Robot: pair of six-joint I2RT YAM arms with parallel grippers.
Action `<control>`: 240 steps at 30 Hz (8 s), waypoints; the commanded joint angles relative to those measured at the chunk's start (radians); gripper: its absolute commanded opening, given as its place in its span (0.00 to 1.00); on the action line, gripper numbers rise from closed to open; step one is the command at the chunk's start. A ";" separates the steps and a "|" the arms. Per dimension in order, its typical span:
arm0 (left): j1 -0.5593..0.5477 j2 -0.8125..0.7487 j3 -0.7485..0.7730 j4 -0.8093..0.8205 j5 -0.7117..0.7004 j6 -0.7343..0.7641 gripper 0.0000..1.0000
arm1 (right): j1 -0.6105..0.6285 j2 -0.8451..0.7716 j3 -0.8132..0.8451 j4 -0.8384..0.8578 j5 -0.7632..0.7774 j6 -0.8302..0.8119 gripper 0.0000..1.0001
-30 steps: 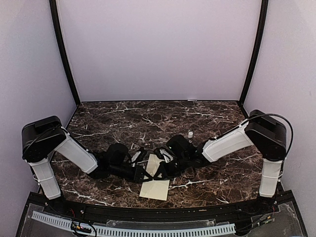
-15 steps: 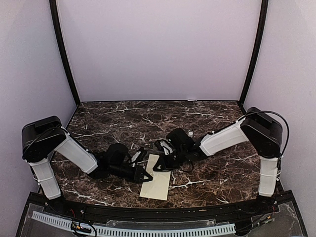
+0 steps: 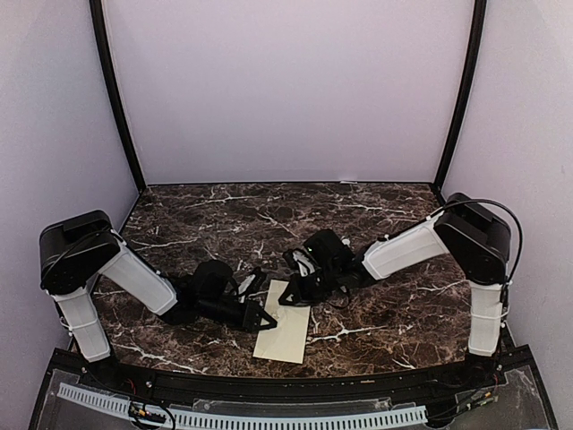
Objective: Place the letter into the envelope and seal it
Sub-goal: Seal the envelope flap on the envelope, then pick up the solid glue from the center of the board, then screw the solid glue.
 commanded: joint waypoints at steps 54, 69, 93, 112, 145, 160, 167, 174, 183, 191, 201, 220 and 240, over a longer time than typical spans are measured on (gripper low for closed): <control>-0.003 0.002 -0.008 -0.113 0.003 0.015 0.00 | 0.013 0.048 0.075 -0.157 0.067 -0.093 0.00; -0.003 0.003 0.011 -0.128 -0.005 0.017 0.00 | 0.056 -0.025 -0.033 -0.084 0.025 -0.040 0.00; -0.002 -0.008 0.002 -0.129 -0.012 0.014 0.00 | 0.151 -0.099 -0.096 -0.097 0.074 0.021 0.00; -0.003 -0.019 -0.003 -0.142 -0.016 0.019 0.00 | 0.087 -0.093 -0.116 -0.168 0.175 -0.020 0.00; 0.377 -0.526 0.505 -0.992 -0.150 0.547 0.80 | -0.118 -0.557 -0.096 -0.491 0.378 -0.230 0.56; 0.655 -0.673 0.317 -0.709 -0.092 0.525 0.86 | -0.179 -0.287 -0.035 -0.489 0.403 -0.400 0.48; 0.655 -0.660 0.321 -0.714 -0.074 0.525 0.86 | -0.178 -0.224 0.007 -0.471 0.388 -0.416 0.46; 0.655 -0.658 0.316 -0.713 -0.061 0.523 0.86 | -0.173 -0.181 0.034 -0.472 0.399 -0.423 0.33; 0.655 -0.651 0.312 -0.707 -0.039 0.519 0.86 | -0.160 -0.138 0.056 -0.465 0.413 -0.424 0.26; 0.655 -0.698 0.277 -0.662 -0.032 0.516 0.84 | -0.161 -0.235 0.000 -0.360 0.366 -0.381 0.11; 0.453 -0.855 0.080 -0.264 -0.061 0.088 0.74 | -0.140 -0.515 -0.173 0.041 -0.023 -0.251 0.08; -0.047 -0.631 0.298 0.041 0.118 0.173 0.76 | 0.079 -0.701 -0.176 0.509 -0.217 -0.113 0.05; -0.114 -0.552 0.335 0.030 0.080 0.195 0.50 | 0.099 -0.683 -0.162 0.561 -0.285 -0.089 0.01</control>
